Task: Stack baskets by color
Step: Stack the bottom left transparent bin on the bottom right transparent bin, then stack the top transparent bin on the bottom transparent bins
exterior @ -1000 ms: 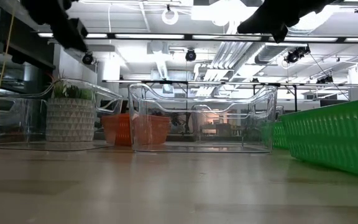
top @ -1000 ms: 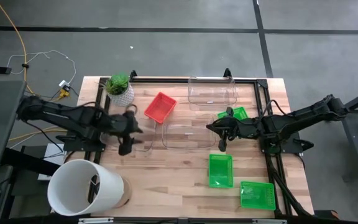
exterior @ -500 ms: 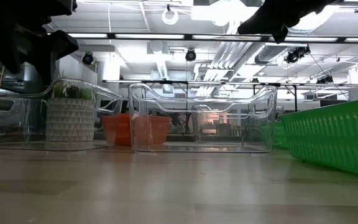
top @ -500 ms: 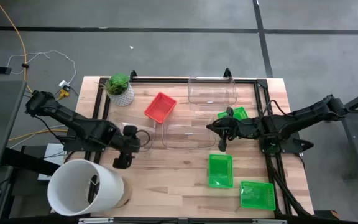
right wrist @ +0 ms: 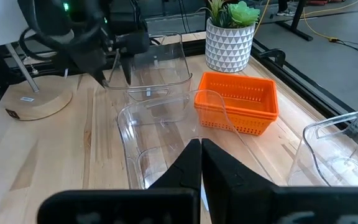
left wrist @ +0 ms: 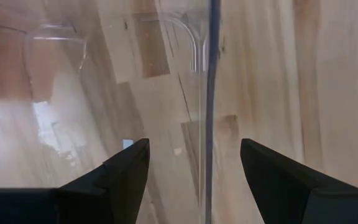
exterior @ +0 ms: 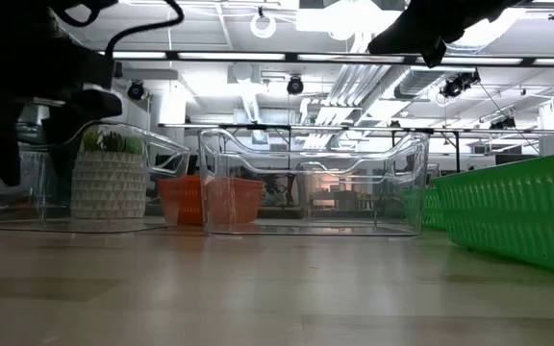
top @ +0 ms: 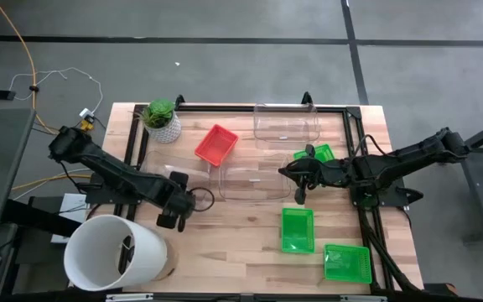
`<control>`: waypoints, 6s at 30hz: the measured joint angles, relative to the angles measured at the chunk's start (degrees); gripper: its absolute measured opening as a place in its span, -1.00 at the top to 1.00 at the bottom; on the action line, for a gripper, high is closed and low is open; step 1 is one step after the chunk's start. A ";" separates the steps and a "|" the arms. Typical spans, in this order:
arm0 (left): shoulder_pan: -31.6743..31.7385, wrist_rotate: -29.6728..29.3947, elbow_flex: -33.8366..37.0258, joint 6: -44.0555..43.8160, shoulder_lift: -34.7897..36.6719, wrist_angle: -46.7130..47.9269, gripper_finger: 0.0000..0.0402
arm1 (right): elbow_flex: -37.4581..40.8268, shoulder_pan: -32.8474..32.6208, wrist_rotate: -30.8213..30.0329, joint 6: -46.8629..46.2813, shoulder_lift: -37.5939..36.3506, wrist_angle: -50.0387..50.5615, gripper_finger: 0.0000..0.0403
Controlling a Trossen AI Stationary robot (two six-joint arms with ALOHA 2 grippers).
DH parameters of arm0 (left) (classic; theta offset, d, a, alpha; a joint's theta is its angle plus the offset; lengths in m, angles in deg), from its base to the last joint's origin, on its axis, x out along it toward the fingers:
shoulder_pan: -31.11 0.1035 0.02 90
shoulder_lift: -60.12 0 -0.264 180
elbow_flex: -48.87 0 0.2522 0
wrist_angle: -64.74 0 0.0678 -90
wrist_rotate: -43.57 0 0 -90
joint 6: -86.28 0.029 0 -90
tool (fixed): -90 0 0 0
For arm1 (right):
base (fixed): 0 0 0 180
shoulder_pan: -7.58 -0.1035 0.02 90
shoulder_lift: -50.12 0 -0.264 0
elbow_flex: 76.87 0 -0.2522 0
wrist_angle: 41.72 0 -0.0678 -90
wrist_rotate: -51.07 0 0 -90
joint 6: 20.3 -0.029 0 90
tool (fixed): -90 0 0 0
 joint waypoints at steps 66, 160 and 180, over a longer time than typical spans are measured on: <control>4.43 -12.88 -37.72 15.08 -3.27 9.93 1.00 | -0.02 -0.08 -12.15 4.70 -0.82 -8.84 1.00; 7.91 -11.51 -75.75 5.87 -22.79 22.29 0.14 | -0.81 -2.58 -25.83 -0.09 -10.82 3.82 1.00; 2.73 -14.06 6.44 13.49 34.15 -57.55 0.14 | -0.79 -2.58 -19.96 -2.66 -9.72 6.41 1.00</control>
